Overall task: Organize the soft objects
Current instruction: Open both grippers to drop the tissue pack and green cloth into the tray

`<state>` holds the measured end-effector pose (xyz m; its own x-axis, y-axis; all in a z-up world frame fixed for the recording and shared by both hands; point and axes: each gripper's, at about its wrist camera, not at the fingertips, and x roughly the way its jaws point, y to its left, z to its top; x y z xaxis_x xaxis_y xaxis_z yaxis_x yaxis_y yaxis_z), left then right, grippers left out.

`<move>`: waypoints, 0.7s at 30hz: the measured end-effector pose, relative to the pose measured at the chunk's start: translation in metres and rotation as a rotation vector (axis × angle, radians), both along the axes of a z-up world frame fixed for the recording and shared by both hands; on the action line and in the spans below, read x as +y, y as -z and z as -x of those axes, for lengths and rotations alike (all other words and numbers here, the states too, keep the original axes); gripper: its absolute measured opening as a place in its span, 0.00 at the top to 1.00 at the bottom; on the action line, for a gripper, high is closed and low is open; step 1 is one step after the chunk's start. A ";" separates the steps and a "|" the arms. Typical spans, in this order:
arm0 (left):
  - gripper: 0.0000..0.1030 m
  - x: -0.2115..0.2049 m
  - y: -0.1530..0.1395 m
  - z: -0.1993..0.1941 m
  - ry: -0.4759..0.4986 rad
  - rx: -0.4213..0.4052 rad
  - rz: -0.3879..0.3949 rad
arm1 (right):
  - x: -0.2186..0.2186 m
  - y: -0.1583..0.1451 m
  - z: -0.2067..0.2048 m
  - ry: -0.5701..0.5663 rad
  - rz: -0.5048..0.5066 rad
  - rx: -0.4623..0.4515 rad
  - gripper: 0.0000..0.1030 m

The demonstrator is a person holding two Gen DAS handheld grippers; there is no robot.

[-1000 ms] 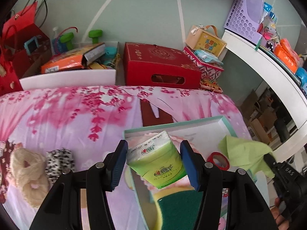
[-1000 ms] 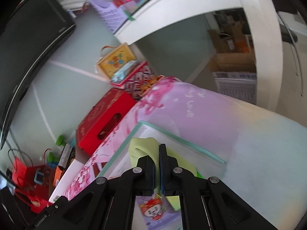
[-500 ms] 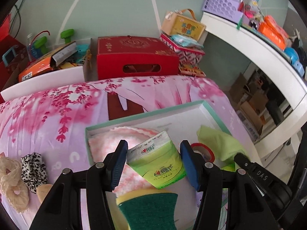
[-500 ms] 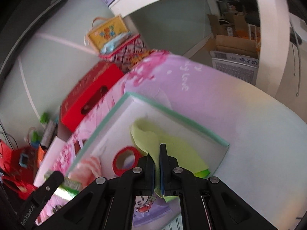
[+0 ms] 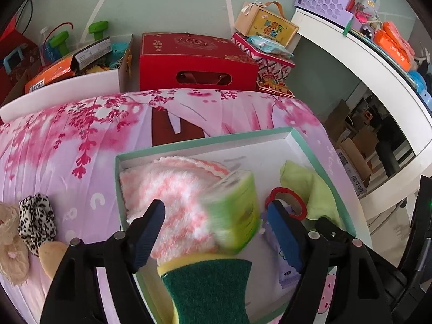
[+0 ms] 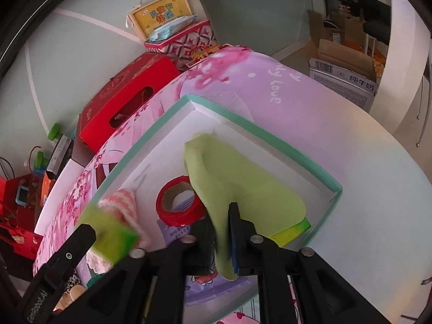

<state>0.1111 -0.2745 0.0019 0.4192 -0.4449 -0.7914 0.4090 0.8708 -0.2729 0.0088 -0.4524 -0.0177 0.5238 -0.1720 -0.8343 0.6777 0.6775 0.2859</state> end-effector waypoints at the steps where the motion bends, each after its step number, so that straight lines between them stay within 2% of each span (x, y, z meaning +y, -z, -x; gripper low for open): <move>1: 0.23 0.002 0.000 0.001 -0.005 0.003 0.001 | 0.001 -0.001 0.000 -0.004 -0.002 0.000 0.69; 2: 0.22 0.004 0.000 0.002 -0.011 0.005 0.002 | 0.001 -0.002 0.000 -0.004 -0.001 0.001 0.55; 4: 0.20 0.010 0.000 0.003 -0.025 0.009 0.006 | 0.002 -0.005 0.001 -0.005 0.006 -0.003 0.46; 8: 0.16 0.024 0.001 0.005 -0.068 0.013 0.012 | 0.005 -0.008 0.001 -0.014 0.013 0.003 0.39; 13: 0.13 0.042 -0.002 0.003 -0.120 -0.005 0.001 | 0.005 -0.007 0.000 -0.016 0.008 0.012 0.36; 15: 0.06 0.049 -0.002 0.000 -0.148 -0.004 -0.012 | 0.006 -0.006 0.000 -0.015 0.009 0.018 0.32; 18: 0.05 0.064 0.002 -0.005 -0.201 0.005 -0.027 | 0.007 -0.006 -0.001 -0.019 0.014 0.022 0.25; 20: 0.05 0.071 0.005 -0.007 -0.224 0.018 -0.032 | 0.008 -0.005 -0.002 -0.025 0.018 0.025 0.14; 21: 0.05 0.075 0.007 -0.007 -0.233 0.022 -0.032 | 0.008 -0.005 -0.003 -0.029 0.022 0.029 0.12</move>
